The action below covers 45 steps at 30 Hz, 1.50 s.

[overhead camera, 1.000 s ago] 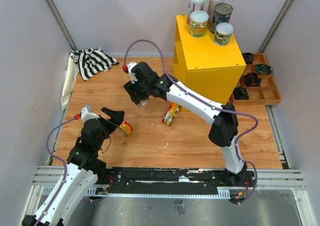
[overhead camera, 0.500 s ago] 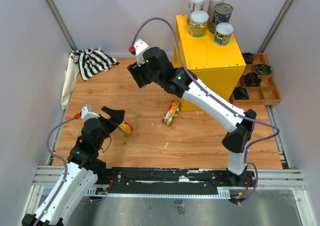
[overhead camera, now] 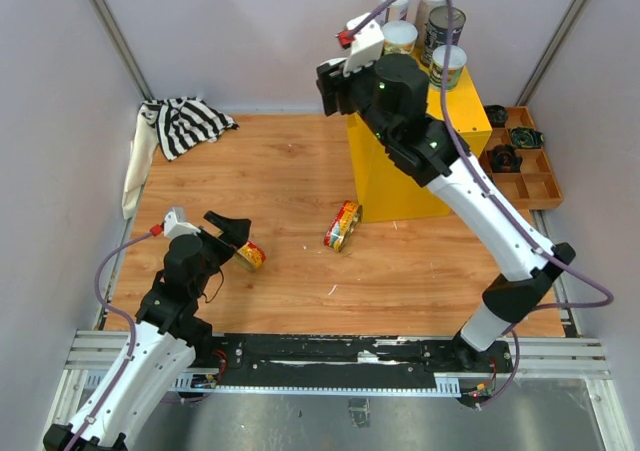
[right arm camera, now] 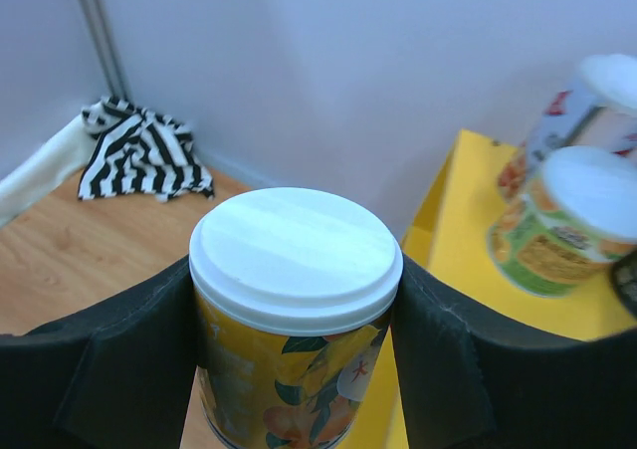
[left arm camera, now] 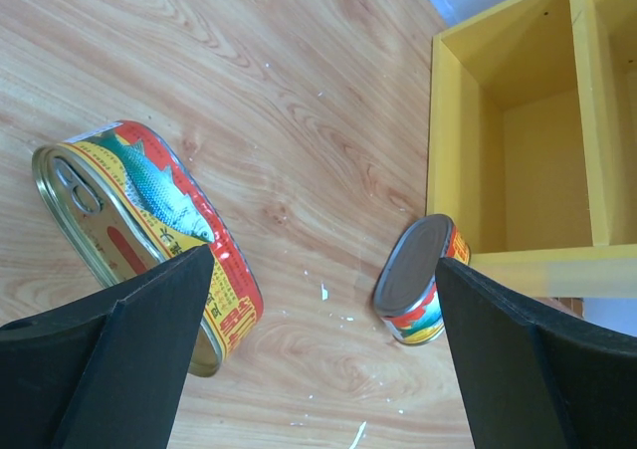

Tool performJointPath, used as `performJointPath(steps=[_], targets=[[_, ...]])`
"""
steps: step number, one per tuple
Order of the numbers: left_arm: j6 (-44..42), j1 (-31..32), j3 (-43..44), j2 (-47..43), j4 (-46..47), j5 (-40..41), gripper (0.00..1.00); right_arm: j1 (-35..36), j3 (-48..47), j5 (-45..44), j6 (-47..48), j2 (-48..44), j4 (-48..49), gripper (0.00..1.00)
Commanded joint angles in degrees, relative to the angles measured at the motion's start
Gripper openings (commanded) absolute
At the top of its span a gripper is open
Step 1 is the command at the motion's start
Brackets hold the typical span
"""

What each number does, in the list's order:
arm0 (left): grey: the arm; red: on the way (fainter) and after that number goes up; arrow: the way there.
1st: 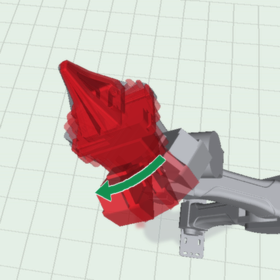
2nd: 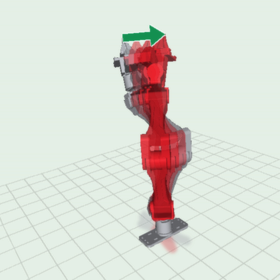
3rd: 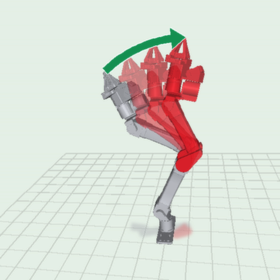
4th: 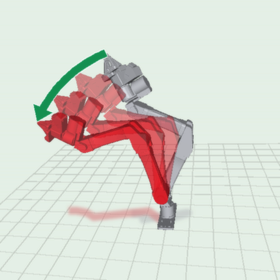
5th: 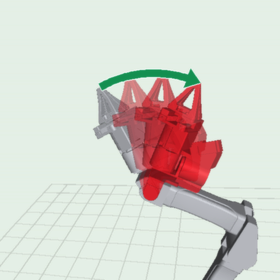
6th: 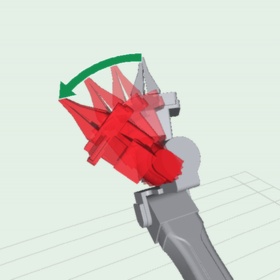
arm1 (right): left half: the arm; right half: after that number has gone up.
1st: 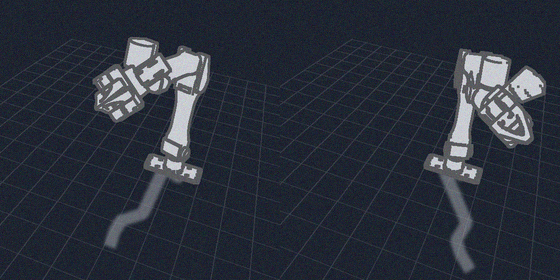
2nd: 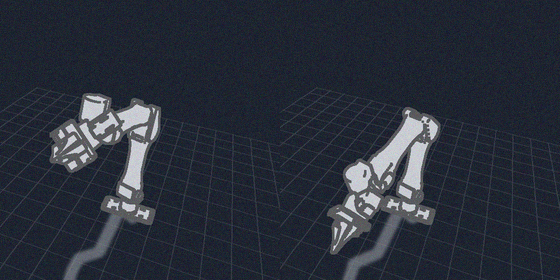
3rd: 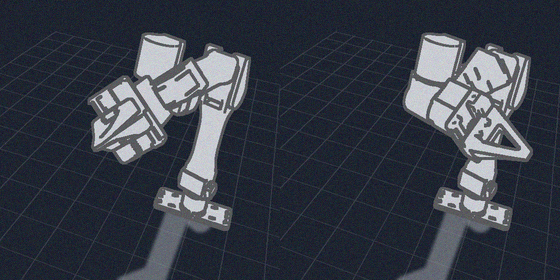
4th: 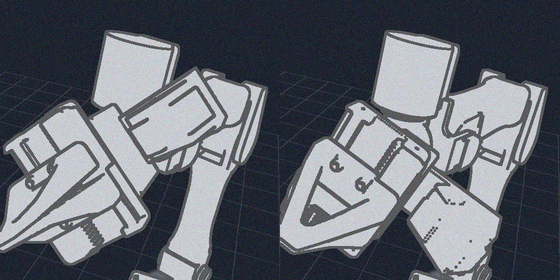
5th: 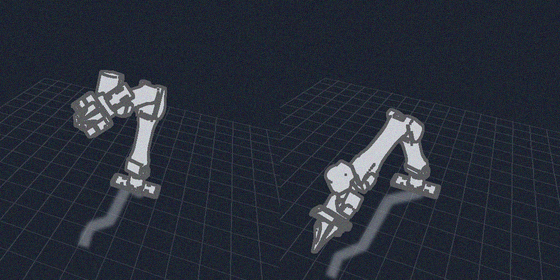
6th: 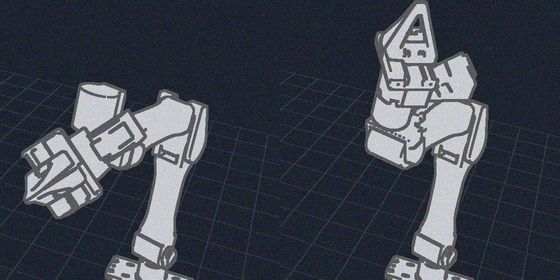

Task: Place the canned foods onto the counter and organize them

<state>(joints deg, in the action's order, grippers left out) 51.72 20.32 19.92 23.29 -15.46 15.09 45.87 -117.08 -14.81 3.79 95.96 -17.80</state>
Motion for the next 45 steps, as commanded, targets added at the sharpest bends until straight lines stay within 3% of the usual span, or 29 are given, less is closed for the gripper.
performJointPath(steps=[1,14,28,34,45], targets=[[0.4,-0.5,0.2,-0.8,1.2,0.0,0.99,-3.2,5.1,-1.7,1.9,-6.5,13.0,0.01],[1.2,-0.5,-0.3,-0.4,1.6,0.0,0.98,-12.0,22.3,-1.6,2.5,-14.6,25.5,0.01],[1.4,-0.5,-0.2,1.2,2.8,-0.3,0.98,-17.7,31.9,-0.6,1.2,-16.4,31.9,0.04],[1.3,-0.5,0.0,2.4,3.7,-0.6,0.98,-18.3,35.2,-0.4,1.1,-16.7,33.7,0.18],[1.7,-0.5,-0.3,2.4,4.3,-1.1,0.98,-18.7,36.7,0.6,0.6,-17.1,32.1,0.61]])
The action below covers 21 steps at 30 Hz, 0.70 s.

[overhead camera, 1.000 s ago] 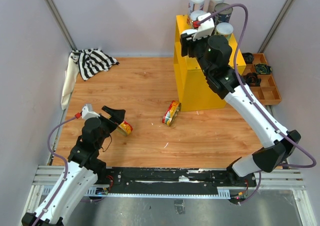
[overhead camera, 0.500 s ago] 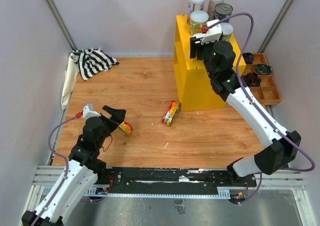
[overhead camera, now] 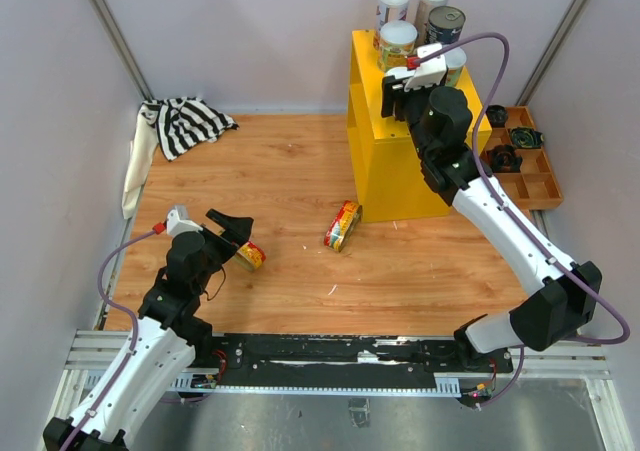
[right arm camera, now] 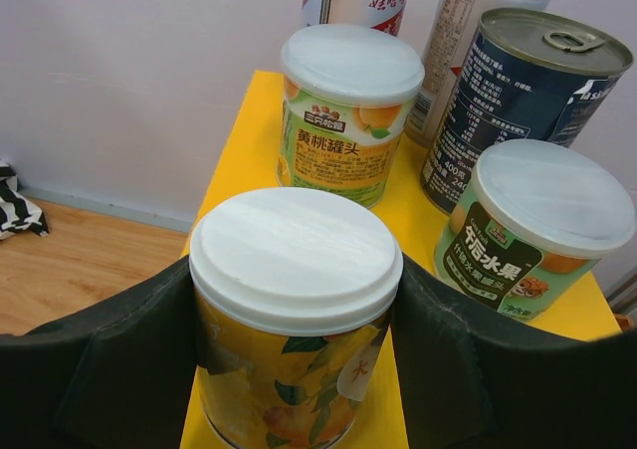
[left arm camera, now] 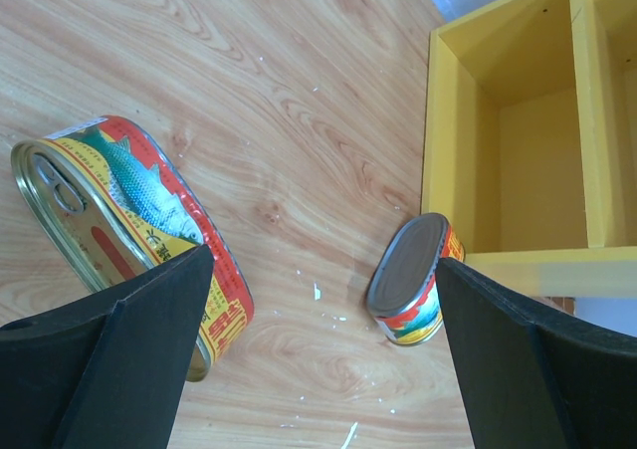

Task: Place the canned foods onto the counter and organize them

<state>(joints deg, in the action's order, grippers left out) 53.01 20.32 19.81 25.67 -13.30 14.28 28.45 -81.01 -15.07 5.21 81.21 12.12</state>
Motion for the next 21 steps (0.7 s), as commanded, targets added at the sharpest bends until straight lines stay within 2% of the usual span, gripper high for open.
performJointPath(steps=[1,9,21], targets=[[0.4,-0.5,-0.3,0.0,2.1,-0.3,0.98,-1.3,0.8,1.0,-1.0,-2.4,1.9,0.64],[0.6,-0.5,-0.5,-0.4,2.6,-0.5,0.98,-1.3,0.0,1.4,-1.7,-2.6,-1.1,0.83],[0.7,-0.5,-0.9,-1.1,3.5,-0.8,0.98,-0.7,-1.3,1.6,-2.9,-5.4,-5.4,0.84]])
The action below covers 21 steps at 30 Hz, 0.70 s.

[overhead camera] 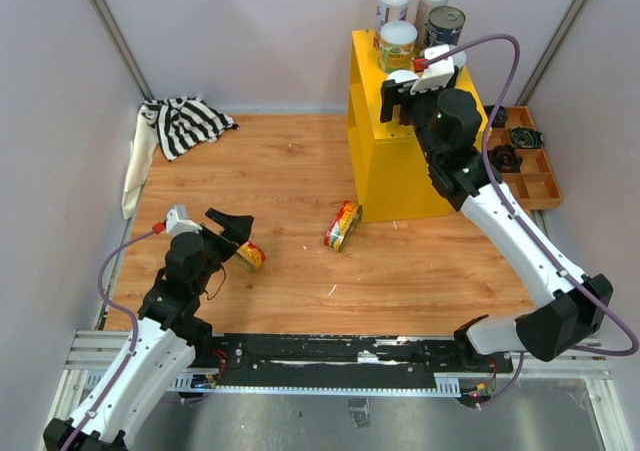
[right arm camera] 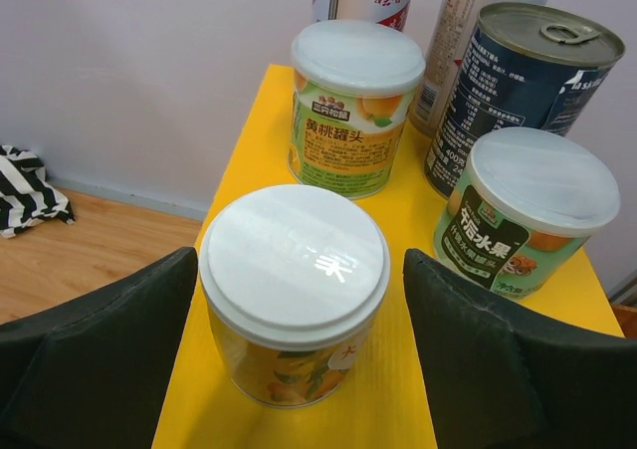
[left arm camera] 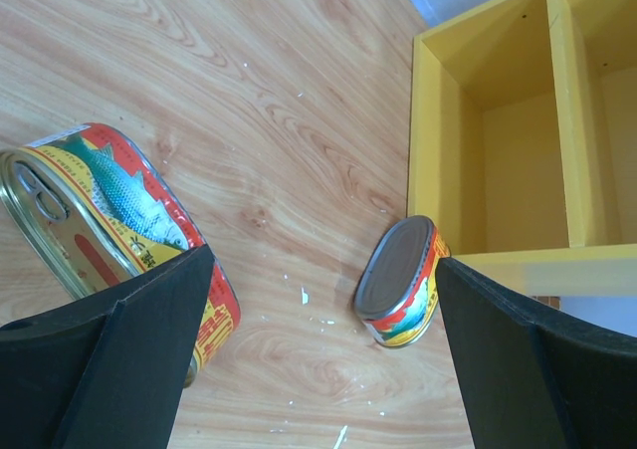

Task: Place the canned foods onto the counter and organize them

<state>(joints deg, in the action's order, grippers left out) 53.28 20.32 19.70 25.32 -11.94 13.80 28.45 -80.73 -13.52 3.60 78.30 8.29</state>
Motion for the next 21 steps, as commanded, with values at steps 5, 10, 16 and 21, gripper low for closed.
performJointPath(steps=[5,10,16,21], targets=[[0.4,-0.5,-0.9,-1.1,2.1,-0.4,0.98,0.1,-2.3,-0.5,-2.2,-3.4,-5.1,0.84],[0.4,-0.5,-1.3,-1.7,2.0,-0.4,0.98,1.2,-1.5,-0.5,-3.1,-4.7,-6.3,0.82],[0.9,-0.5,-1.7,-1.9,2.5,-0.7,0.98,1.8,-1.3,-0.3,-4.0,-5.1,-7.7,0.74],[0.8,-0.5,-1.6,-1.8,2.7,-0.7,0.98,1.9,-1.0,-0.5,-4.2,-4.7,-8.3,0.68]])
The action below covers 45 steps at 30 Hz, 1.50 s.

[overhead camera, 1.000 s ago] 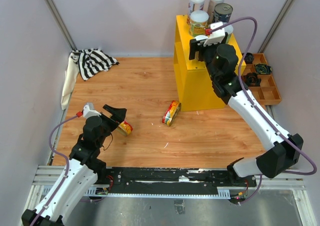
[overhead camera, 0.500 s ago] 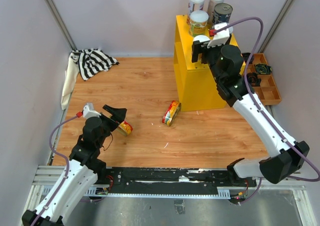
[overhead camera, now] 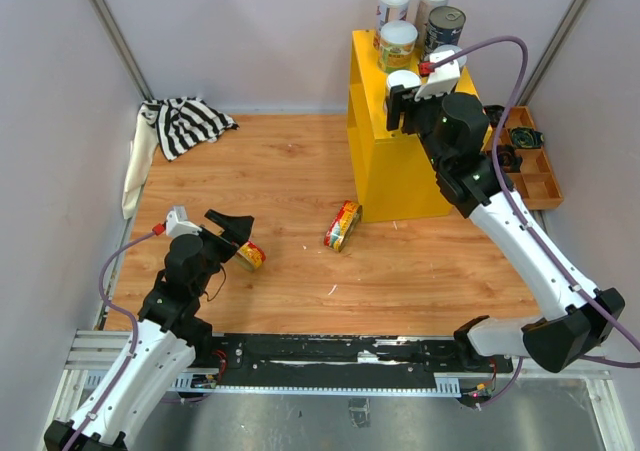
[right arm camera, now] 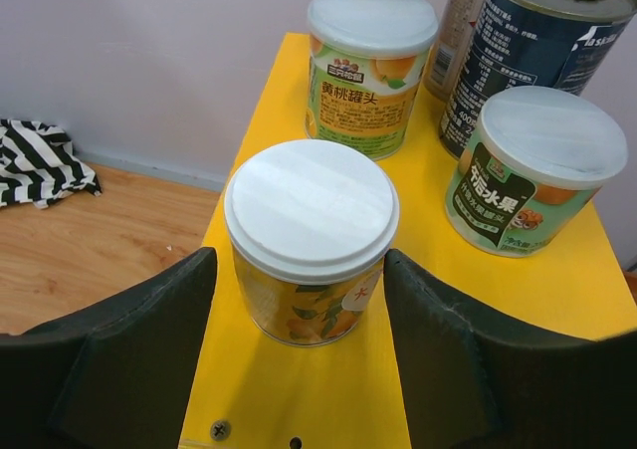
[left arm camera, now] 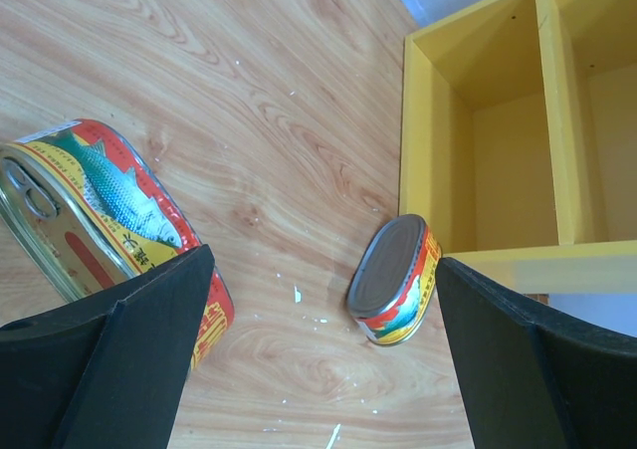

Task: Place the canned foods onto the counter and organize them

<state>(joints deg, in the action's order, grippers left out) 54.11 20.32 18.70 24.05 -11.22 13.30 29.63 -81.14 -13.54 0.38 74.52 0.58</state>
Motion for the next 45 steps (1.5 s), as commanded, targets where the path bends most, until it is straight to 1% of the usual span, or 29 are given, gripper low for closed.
performJointPath(steps=[1,6,10,32,45], targets=[[-0.1,-0.5,-0.6,-0.6,1.8,-0.2,0.98,0.7,-0.6,-0.6,-0.9,-0.8,-0.6,0.65],[-0.1,-0.5,-0.6,-0.9,1.3,0.0,0.98,0.7,-0.8,-1.2,-0.7,0.0,-0.5,0.54],[0.1,-0.5,-0.7,-1.4,0.9,0.2,0.98,0.6,-1.2,-2.0,-0.3,0.7,-0.3,0.50],[0.2,-0.5,-1.1,-1.8,0.0,0.6,0.98,-2.1,-7.0,-6.2,-0.6,7.4,-0.6,0.50],[0.1,-0.5,-0.9,-1.7,-0.3,0.9,0.98,-4.5,-10.3,-4.8,-0.9,10.8,-1.0,0.50]])
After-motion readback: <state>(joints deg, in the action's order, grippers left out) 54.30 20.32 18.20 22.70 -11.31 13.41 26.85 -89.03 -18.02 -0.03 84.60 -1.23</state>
